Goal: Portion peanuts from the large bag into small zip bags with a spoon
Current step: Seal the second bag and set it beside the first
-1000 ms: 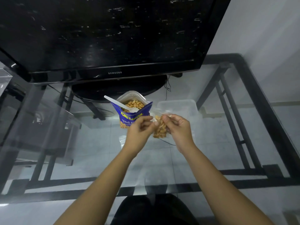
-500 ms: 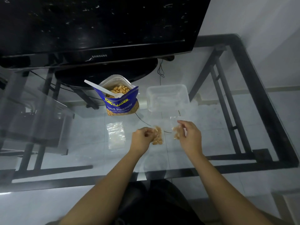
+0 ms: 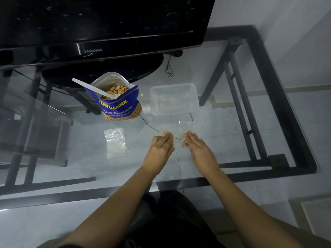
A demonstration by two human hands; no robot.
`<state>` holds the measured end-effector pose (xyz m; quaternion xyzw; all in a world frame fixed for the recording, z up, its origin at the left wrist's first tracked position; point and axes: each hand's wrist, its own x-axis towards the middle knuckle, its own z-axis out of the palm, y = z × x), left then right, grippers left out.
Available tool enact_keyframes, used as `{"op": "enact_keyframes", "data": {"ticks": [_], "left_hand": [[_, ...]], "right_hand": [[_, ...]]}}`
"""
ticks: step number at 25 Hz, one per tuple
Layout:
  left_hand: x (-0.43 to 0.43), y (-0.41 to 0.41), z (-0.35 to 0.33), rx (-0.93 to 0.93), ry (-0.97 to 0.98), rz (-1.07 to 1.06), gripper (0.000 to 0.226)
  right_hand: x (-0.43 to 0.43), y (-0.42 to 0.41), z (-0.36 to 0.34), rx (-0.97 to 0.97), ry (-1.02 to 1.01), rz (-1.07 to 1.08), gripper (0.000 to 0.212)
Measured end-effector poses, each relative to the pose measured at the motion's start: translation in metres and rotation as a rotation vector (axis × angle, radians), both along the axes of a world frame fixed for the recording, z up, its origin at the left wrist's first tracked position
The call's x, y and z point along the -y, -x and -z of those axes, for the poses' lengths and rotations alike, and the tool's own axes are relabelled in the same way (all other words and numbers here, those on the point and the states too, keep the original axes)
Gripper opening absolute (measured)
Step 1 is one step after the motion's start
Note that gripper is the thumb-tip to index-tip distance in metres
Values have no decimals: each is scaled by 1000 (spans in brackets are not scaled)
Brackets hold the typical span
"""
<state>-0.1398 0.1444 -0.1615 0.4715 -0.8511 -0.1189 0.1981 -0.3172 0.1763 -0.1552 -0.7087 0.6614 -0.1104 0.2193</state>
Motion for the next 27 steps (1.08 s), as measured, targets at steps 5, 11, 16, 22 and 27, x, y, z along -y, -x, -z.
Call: {"op": "enact_keyframes", "data": {"ticks": [5,11,16,22,27], "left_hand": [[1,18,-7,-121,-48,-31,38],[20,-70,-22,-55,5,-158,43],[28,-151,-25,108,-107,-272,41],[38,-174,-16,169,-267,-214,54],[42,-175,-16,56,-301,-193,37]], "right_hand": [[-2,2,-7,0,25,-7,46],[12,-45,-25,90,164,-91,40],[40,-127,-34,194,51,-206,40],[69,-184,-22,91,-127,-261,55],[68,-193,-16,132,-108,-162,50]]}}
